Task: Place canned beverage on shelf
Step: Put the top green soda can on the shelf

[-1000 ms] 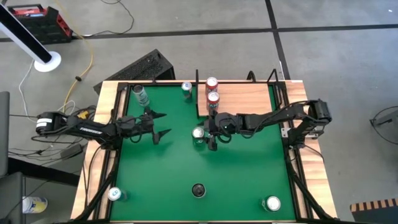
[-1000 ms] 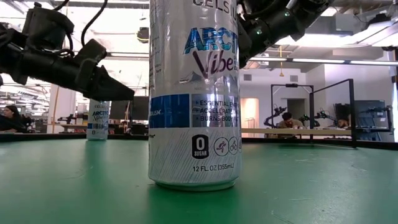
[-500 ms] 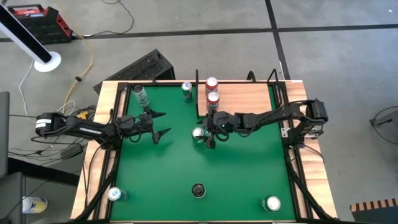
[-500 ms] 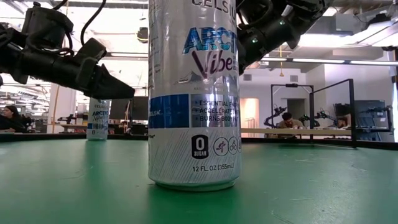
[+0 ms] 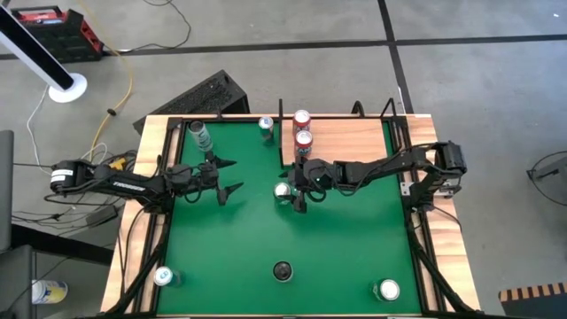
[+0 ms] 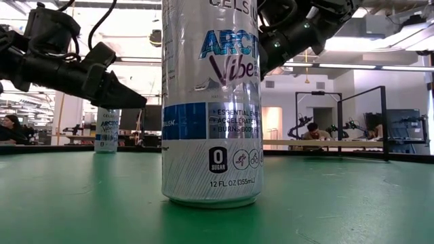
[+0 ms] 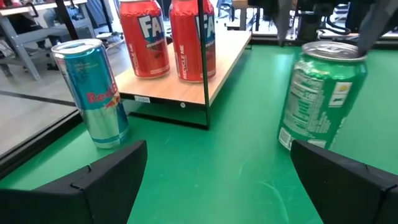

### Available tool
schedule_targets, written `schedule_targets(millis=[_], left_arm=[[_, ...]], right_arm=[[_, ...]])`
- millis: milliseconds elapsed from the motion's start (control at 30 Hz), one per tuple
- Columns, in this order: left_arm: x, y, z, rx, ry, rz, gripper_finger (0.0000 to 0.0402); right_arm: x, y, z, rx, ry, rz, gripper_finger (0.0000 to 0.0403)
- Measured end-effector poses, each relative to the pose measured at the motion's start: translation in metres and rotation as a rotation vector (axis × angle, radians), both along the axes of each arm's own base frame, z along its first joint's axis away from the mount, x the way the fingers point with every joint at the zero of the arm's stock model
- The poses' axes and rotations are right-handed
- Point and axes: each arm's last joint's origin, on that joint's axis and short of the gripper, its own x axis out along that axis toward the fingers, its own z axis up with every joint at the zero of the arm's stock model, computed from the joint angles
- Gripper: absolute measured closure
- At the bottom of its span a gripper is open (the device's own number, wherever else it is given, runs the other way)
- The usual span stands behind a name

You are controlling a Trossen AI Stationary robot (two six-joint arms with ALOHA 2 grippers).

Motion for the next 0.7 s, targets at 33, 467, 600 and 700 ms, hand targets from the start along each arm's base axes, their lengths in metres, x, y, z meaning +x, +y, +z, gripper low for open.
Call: schedule_targets(millis=[33,467,600,700], left_arm=[[0.0,0.0,0.0,-0.001,0.002,0.0,0.002],[-0.001,0.0,-0.006,-0.015,0.064,0.0,0.002],[-0.001,0.0,-0.006,-0.032,0.057,-0.005,0.002],[-0.001,0.0,-0.006,-0.014,0.062,-0.002,0.002]], right_arm=[[0.0,-0.002,0.0,-0.01,-0.001,-0.004,0.0054],[0.003,-0.002,0.019,-0.041,-0.037,0.015,0.0055],[-0.001,0.004,0.022,-0.038,-0.001,0.037,0.0055],[0.0,0.008,0.024,-0.037,-0.012,0.048,0.0055]])
